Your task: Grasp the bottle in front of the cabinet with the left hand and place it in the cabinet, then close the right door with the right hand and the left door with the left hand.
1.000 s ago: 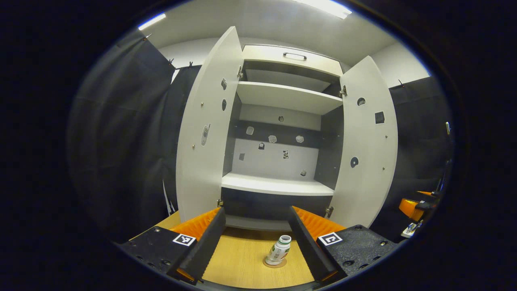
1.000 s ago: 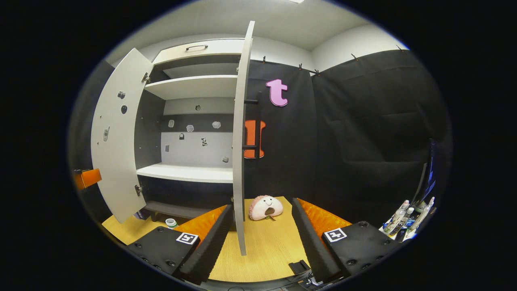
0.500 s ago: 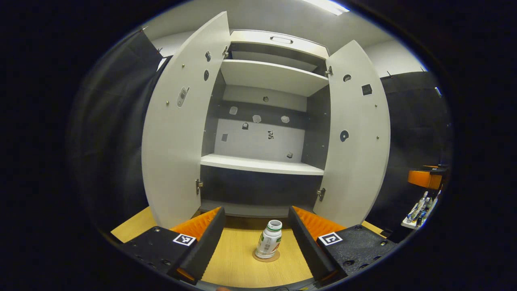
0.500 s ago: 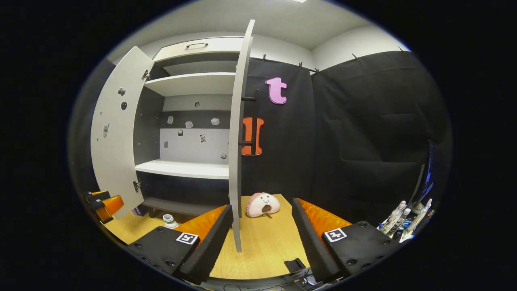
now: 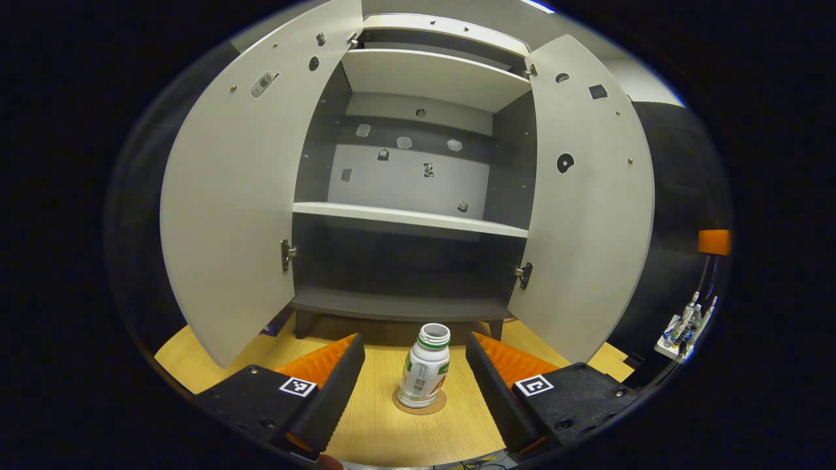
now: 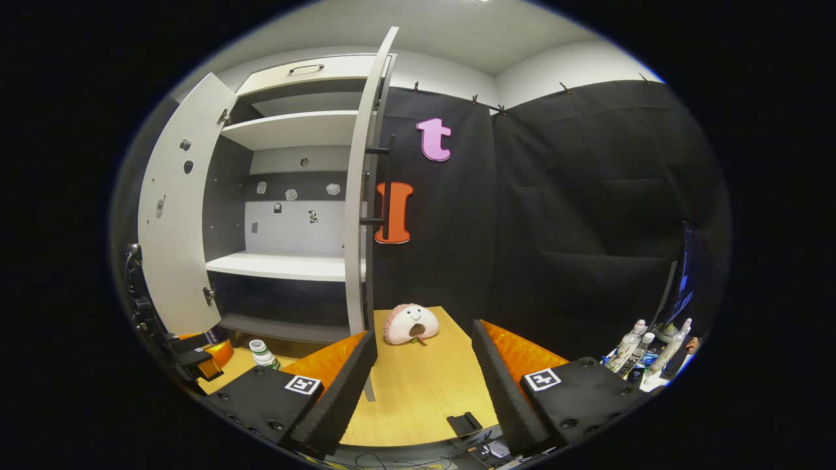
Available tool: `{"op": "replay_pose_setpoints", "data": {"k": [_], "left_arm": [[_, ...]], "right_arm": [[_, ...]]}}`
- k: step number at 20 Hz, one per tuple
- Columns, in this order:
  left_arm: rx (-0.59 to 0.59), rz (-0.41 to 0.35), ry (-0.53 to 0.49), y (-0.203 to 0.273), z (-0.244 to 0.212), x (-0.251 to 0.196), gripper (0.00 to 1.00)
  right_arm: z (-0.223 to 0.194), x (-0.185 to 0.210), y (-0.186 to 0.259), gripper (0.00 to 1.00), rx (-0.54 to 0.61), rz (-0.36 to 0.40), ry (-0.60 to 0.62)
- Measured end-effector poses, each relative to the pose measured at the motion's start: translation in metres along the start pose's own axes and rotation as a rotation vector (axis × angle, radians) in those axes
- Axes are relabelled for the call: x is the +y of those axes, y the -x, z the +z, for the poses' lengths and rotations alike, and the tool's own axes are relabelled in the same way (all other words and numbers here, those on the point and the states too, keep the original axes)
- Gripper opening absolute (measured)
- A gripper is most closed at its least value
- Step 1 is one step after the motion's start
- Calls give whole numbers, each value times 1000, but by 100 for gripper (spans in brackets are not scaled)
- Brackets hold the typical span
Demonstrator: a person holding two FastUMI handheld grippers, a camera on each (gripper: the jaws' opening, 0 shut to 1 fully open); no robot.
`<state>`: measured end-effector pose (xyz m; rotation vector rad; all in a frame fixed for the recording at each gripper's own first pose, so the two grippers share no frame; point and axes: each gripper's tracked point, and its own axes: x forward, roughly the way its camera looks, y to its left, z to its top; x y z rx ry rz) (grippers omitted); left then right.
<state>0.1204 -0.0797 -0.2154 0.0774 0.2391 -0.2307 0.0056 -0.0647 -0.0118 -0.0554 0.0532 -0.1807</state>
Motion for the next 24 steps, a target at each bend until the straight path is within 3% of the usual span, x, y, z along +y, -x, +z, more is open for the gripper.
{"op": "replay_pose_setpoints", "data": {"k": [2,3,6,7,8,11,12,13,15,16,23,24], "left_arm": [[22,-6,-6,-10,-13,-5,95],[29,-10,-8,-18,-19,-7,95],[63,-10,3,-38,-37,-10,95],[75,-3,3,-44,-42,-10,95],[86,2,3,-51,-48,-10,95],[110,9,-11,-67,-62,-10,95],[121,11,-16,-73,-68,-11,95],[132,15,-20,-79,-73,-11,95],[154,20,-29,-87,-84,-12,95],[168,24,-33,-91,-90,-12,95],[240,48,-41,-108,-121,-16,95],[241,56,-50,-109,-123,-15,92]], "right_arm": [[0,-4,0,92,1,-9,9],[0,-4,-1,97,-3,-10,14],[1,-10,-5,92,-4,-21,29],[0,-12,-5,97,-2,-25,31],[1,-14,-8,92,0,-31,31],[0,-21,-14,92,7,-45,30],[-2,-23,-16,97,12,-50,31],[-3,-26,-18,92,17,-54,31],[-6,-31,-25,92,24,-63,28],[-7,-33,-28,97,27,-66,28],[-12,-42,-50,97,49,-68,34],[-14,-43,-53,92,56,-64,33]]}}
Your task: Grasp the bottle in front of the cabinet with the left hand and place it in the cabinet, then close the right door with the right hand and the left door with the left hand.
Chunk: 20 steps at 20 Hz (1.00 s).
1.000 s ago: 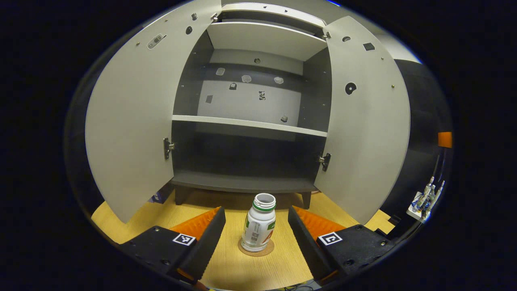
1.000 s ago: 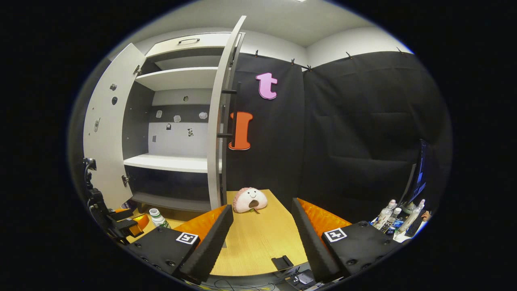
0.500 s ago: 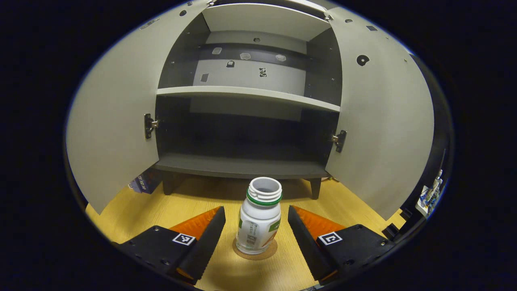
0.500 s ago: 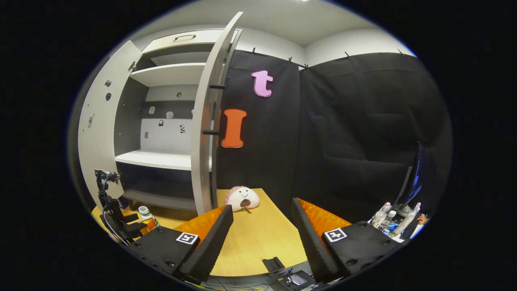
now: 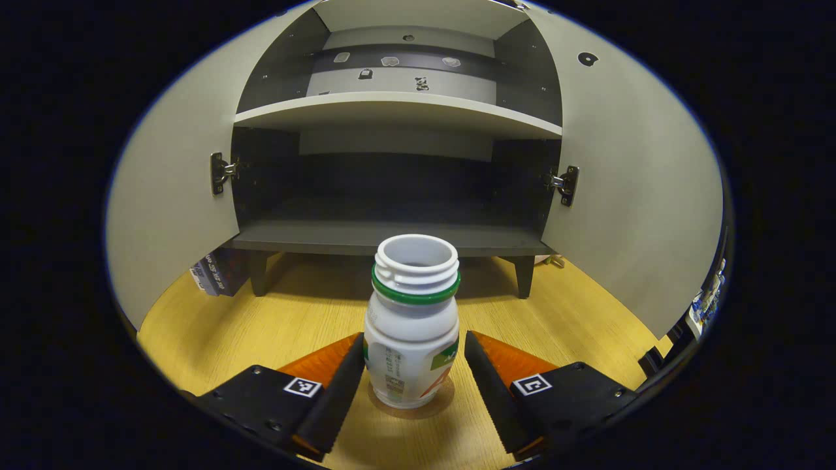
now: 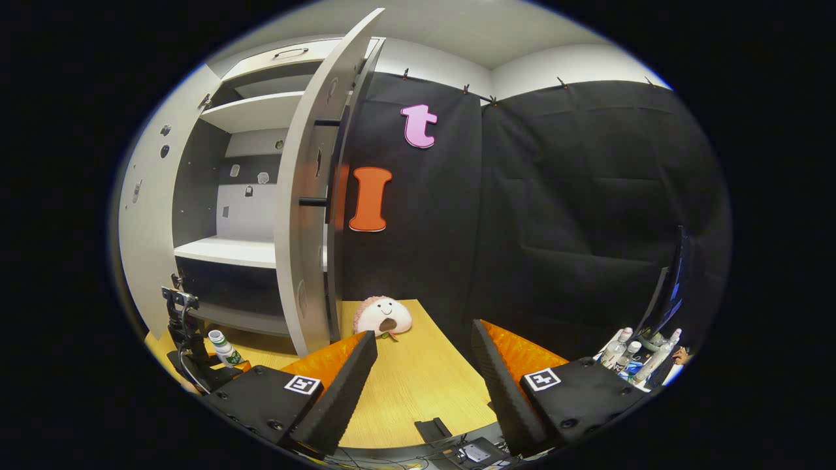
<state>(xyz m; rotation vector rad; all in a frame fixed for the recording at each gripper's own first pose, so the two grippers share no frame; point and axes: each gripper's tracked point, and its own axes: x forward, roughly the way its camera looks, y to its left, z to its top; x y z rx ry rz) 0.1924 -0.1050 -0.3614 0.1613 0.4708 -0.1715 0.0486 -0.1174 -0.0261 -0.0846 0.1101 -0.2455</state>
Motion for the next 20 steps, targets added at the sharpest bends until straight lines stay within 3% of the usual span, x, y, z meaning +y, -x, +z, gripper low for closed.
{"op": "replay_pose_setpoints", "data": {"k": [2,10,15,16,19,20], "left_arm": [[5,7,-12,-2,1,0,74],[30,-8,-28,18,41,2,72],[0,-39,-44,46,89,-5,72],[0,-45,-40,51,97,-7,72],[-8,-61,-18,65,129,-7,72],[-13,-65,-9,68,141,-8,72]], "right_arm": [[-3,0,-6,97,11,7,-1],[-11,5,-29,97,32,72,-22],[-22,12,-41,97,52,130,-12],[-20,15,-42,92,52,142,-13],[-18,20,-47,97,38,170,-4],[-18,22,-47,92,38,178,-1]]}}
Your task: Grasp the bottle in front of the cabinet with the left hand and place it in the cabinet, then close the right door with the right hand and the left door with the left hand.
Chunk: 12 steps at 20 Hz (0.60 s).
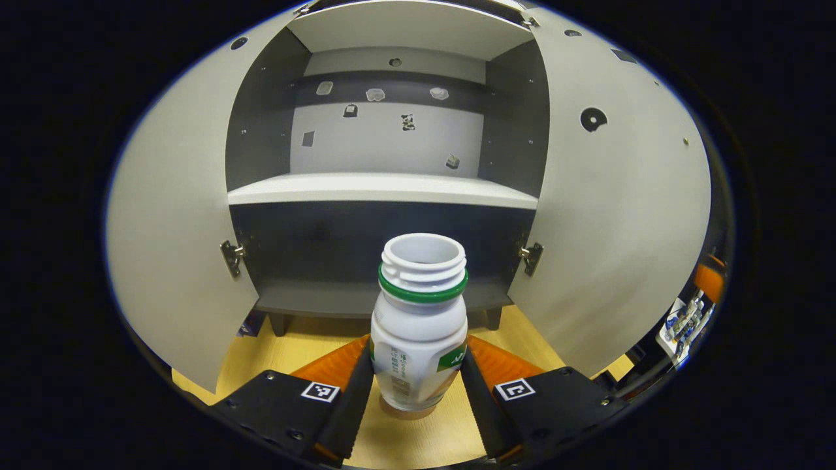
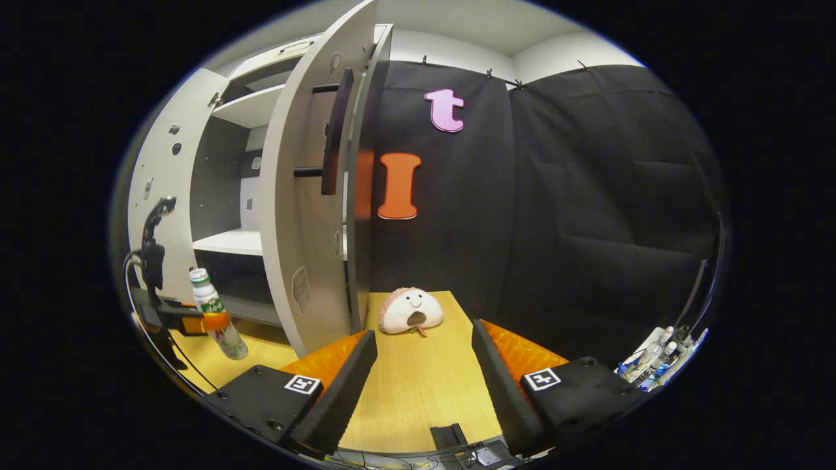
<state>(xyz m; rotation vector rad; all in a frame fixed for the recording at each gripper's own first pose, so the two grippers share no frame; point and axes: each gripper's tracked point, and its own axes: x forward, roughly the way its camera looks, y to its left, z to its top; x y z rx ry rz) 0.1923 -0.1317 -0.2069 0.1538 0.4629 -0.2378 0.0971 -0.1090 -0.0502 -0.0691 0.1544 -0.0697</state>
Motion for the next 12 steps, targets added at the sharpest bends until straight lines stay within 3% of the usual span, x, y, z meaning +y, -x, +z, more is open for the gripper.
{"op": "replay_pose_setpoints", "data": {"k": [1,6,8,12], "left_arm": [[-4,-4,11,4,12,-1,72],[-85,-29,60,15,95,-1,72],[-134,-21,53,18,132,5,72],[-217,5,0,16,196,15,72]], "right_arm": [[0,2,0,97,-1,8,-1],[-11,5,-1,92,18,38,-10],[-13,3,-1,97,25,42,-14],[-9,-2,1,97,15,35,-19]]}}
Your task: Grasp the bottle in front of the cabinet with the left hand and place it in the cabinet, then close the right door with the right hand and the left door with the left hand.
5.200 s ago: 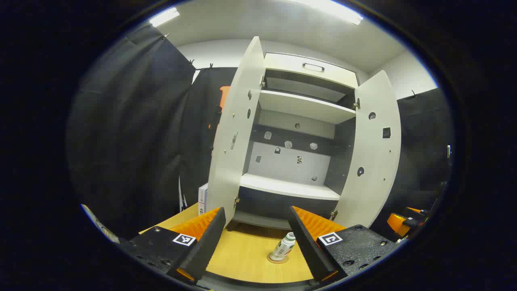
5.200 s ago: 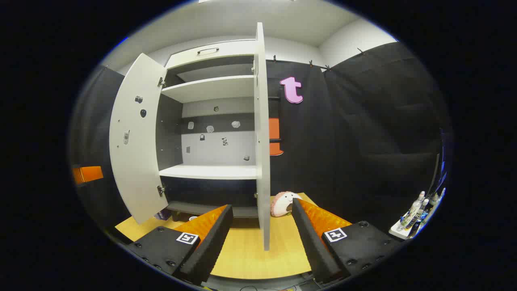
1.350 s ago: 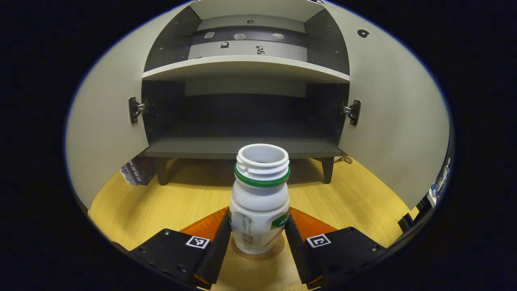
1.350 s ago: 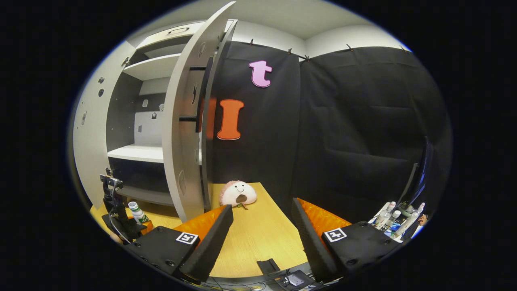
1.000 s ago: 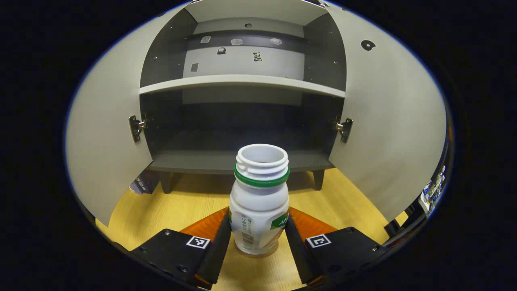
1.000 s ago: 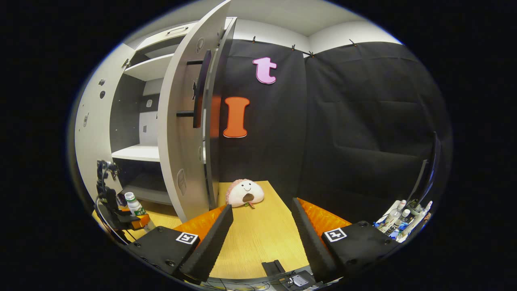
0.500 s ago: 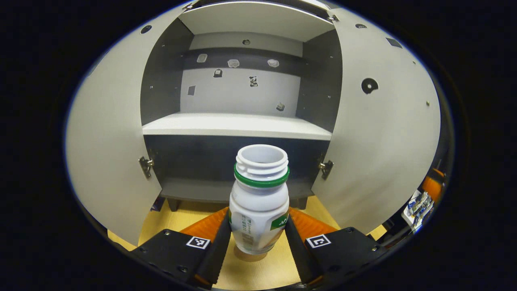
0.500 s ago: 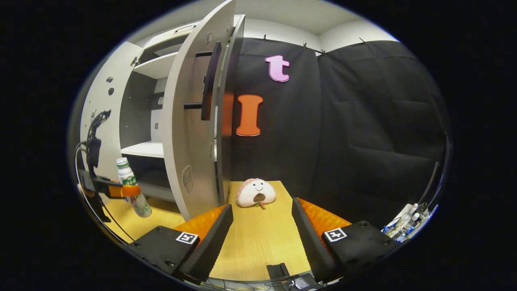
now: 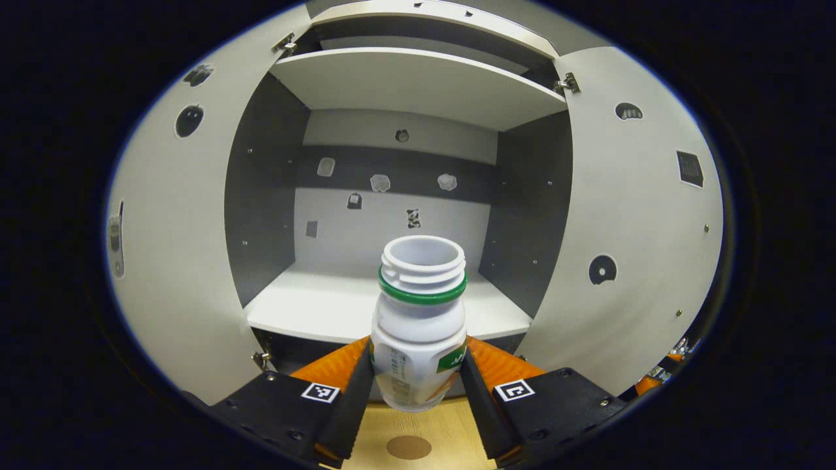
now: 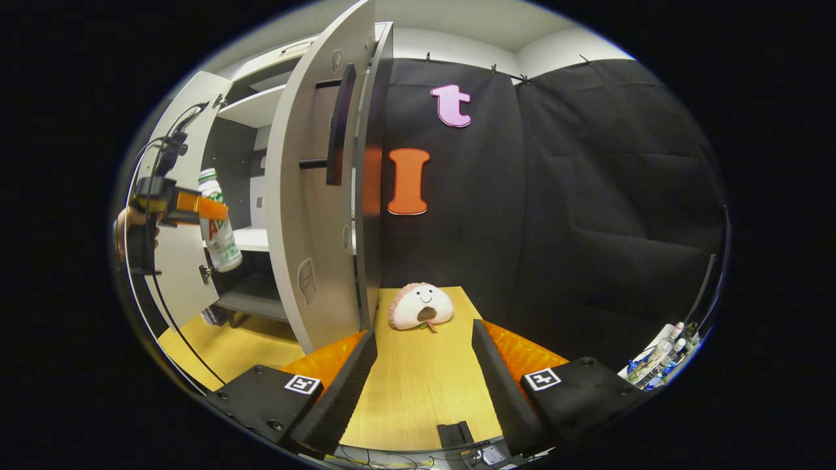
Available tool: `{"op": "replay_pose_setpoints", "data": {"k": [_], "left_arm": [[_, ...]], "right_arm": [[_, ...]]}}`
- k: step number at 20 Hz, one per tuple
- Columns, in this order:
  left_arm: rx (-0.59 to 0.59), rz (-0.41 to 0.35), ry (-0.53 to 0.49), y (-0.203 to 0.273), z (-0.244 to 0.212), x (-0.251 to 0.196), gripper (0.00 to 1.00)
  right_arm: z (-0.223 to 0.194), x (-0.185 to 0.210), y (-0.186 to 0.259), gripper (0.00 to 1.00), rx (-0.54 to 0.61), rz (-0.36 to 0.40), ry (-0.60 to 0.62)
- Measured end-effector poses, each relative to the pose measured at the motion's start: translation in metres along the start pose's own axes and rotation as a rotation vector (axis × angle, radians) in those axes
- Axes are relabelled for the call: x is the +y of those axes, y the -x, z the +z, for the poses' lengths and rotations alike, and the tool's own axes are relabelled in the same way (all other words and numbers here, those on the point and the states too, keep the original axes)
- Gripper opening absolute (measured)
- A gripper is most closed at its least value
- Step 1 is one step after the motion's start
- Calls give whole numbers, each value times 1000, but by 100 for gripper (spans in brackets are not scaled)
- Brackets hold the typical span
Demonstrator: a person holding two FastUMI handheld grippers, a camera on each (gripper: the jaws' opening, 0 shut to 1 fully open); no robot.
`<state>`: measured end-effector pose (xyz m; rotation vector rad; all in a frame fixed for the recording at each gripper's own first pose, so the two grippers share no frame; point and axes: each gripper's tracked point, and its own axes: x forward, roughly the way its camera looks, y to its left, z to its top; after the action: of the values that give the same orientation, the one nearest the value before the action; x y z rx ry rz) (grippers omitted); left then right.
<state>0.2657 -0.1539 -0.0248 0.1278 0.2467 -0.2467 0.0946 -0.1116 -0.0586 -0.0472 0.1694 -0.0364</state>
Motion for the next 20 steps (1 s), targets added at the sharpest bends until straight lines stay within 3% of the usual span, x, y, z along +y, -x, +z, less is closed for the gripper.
{"op": "replay_pose_setpoints", "data": {"k": [4,8,11,20], "left_arm": [[-51,32,-71,-23,39,6,72],[-63,-7,47,-53,62,1,72],[-63,17,17,-76,78,10,72],[81,-6,3,-135,54,8,72]], "right_arm": [[-1,-9,-1,97,0,-15,-10],[-4,-20,-3,97,7,-40,-18],[-2,-29,-4,97,6,-64,-24],[-2,-50,-15,97,23,-130,-33]]}}
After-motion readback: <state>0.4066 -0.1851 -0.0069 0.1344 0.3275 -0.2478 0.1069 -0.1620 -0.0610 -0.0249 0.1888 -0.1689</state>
